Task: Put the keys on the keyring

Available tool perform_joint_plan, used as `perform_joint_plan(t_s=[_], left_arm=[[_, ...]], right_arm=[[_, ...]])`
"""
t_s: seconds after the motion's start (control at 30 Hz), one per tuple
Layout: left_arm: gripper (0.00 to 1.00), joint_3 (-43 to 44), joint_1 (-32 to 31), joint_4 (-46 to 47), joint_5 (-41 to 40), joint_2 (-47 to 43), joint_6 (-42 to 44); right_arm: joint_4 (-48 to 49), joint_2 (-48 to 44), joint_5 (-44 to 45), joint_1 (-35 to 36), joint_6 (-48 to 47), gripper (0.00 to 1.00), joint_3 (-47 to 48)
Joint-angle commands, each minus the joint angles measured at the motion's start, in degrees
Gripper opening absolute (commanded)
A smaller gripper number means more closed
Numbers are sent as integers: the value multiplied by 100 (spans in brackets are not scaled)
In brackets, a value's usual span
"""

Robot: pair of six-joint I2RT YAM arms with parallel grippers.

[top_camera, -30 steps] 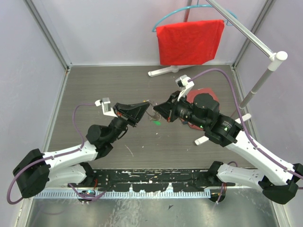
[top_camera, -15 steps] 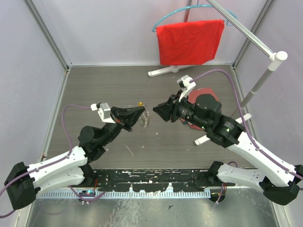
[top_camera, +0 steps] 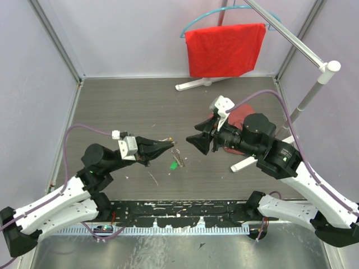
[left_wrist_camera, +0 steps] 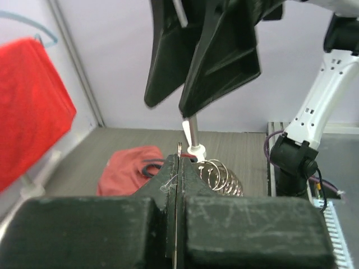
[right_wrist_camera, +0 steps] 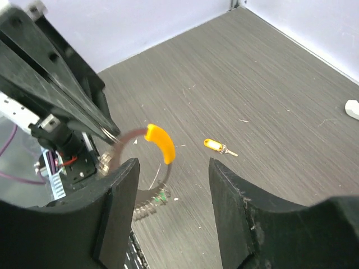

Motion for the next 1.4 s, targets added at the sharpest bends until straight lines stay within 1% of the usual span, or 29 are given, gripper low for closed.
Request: perform_joint_plan(t_s=[0.0, 0.1, 0.17, 0.27, 0.37, 0.47, 0.57, 0.7, 0.83, 1.07, 1.27, 1.37], left_arm=[[0, 897, 6, -1540, 1054, -310, 1370], [0, 1558, 8, -2457, 1507, -311, 2137], [0, 1870, 1, -3011, 1746, -259, 2626], [0, 2119, -1, -3443, 1938, -189, 3190], [0, 2246, 1, -3636, 2069, -144, 3615], [0, 2461, 0, -3995, 2215, -61, 4020], [0, 2756, 0, -4491, 2378, 87, 4432], [0, 3024, -4, -4909, 2511, 236, 4810], [0, 3178, 6, -5228, 2476, 320, 5200], [0, 3430, 0, -5887, 1941, 580, 5846], [0, 3589, -38, -6123, 1533, 758, 6100], [0, 3676, -63, -6219, 1312, 845, 6150]], right_arm=[[-287, -109, -684, 3, -806, 59, 295], [-204, -352, -1332, 4, -1359, 63, 180], [-5, -590, -1949, 4, -2078, 64, -37], [756, -1104, -2323, 3, -2812, 63, -670], [1320, -1479, -2691, 4, -3452, 58, -1129], [1412, -1580, -2760, -6, -4037, 50, -1276], [1328, -1522, -2782, 4, -4430, 46, -1304], [1333, -1435, -2904, 3, -4682, 44, -1317], [1471, -1367, -2892, 4, -4730, 41, -1321], [1921, -1158, -2787, 4, -4684, 41, -1350], [1913, -789, -2763, 40, -4830, 40, -1239], [1787, -582, -2537, 183, -4933, 39, -1156]])
